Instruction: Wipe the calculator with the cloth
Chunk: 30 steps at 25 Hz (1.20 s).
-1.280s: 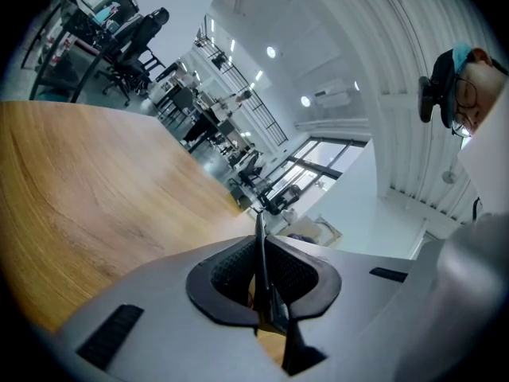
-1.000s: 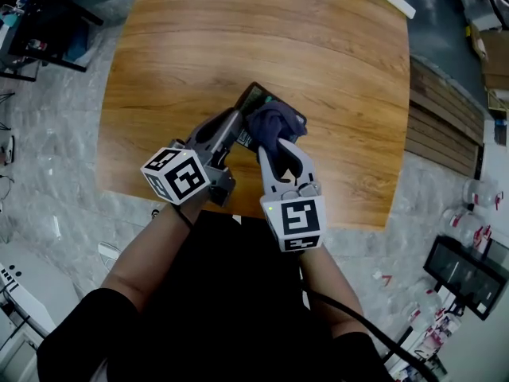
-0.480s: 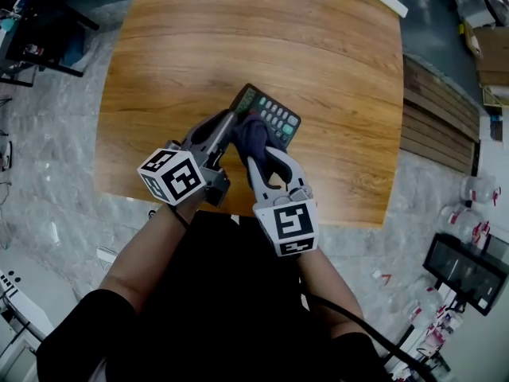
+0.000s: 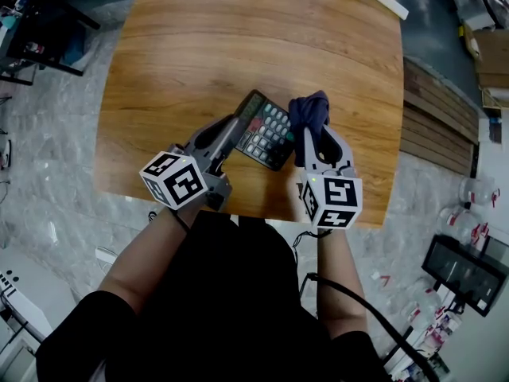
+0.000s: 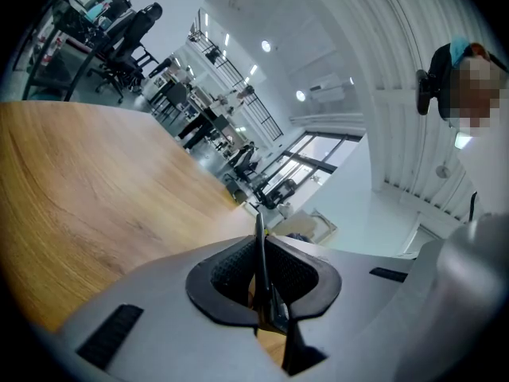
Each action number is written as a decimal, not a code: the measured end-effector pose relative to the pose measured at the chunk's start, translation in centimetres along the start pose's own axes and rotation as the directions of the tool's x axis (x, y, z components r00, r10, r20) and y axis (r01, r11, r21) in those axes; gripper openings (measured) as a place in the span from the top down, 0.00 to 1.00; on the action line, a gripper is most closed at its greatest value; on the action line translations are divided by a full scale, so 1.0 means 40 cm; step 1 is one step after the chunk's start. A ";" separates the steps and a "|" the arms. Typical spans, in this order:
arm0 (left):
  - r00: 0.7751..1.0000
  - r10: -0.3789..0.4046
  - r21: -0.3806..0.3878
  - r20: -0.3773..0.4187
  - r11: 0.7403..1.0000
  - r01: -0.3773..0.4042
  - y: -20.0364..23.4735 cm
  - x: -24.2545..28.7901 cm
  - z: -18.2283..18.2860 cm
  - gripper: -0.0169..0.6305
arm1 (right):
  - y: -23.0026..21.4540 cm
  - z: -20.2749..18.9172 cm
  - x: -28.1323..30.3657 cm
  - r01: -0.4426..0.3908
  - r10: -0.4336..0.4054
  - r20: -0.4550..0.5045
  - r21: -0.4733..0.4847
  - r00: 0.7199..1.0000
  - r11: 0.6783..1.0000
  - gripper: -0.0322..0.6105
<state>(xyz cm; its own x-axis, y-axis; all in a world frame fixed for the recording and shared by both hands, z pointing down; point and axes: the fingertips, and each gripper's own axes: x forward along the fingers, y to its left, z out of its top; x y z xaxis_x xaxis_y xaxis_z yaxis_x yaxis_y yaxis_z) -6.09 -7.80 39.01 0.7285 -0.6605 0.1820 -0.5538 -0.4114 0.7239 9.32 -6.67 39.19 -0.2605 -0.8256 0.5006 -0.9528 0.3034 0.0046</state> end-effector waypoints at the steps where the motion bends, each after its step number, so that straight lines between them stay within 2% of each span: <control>1: 1.000 0.001 0.000 0.000 1.000 -0.001 0.000 -0.001 0.000 0.91 | 0.015 -0.001 -0.002 -0.010 0.010 -0.001 -0.008 1.000 1.000 0.83; 4: 1.000 0.007 -0.013 -0.001 1.000 -0.007 0.003 -0.003 0.000 0.91 | 0.086 -0.006 -0.007 -0.062 0.062 -0.004 -0.025 0.998 0.998 0.83; 8: 0.999 0.038 -0.037 0.010 0.999 -0.038 0.023 -0.011 0.004 0.91 | 0.219 -0.009 -0.025 -0.178 0.178 -0.002 -0.039 0.984 0.983 0.83; 13: 0.996 0.065 -0.068 0.062 0.996 -0.061 0.044 -0.009 0.039 0.91 | 0.386 -0.030 -0.083 -0.349 0.349 -0.014 -0.076 0.937 0.934 0.83; 16: 0.993 0.063 -0.061 0.095 0.997 -0.057 0.038 0.001 0.082 0.91 | 0.441 -0.077 -0.099 -0.415 0.412 -0.052 -0.087 0.910 0.906 0.83; 19: 0.992 0.043 -0.063 0.117 0.997 -0.036 0.015 -0.001 0.118 0.91 | 0.436 -0.124 -0.086 -0.406 0.401 -0.073 -0.068 0.913 0.911 0.83; 23: 0.994 0.015 -0.092 0.105 0.996 -0.005 -0.047 0.005 0.115 0.91 | 0.354 -0.151 -0.058 -0.331 0.328 -0.060 -0.033 0.943 0.943 0.83; 27: 0.997 -0.006 -0.122 0.074 0.992 0.015 -0.063 0.013 0.098 0.91 | 0.294 -0.114 -0.009 -0.265 0.265 0.014 0.005 0.964 0.964 0.83; 30: 0.998 -0.004 -0.144 0.070 0.989 0.014 -0.054 0.013 0.086 0.91 | 0.276 -0.070 0.004 -0.238 0.233 0.100 0.038 0.967 0.971 0.83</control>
<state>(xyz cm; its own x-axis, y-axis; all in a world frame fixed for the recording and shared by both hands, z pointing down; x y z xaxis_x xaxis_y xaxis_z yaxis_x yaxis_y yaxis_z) -5.90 -9.41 35.28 0.7004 -0.7014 0.1321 -0.4797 -0.3255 0.8148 -0.79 -2.13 41.75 -0.4899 -0.7751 0.3991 -0.8686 0.4732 -0.1472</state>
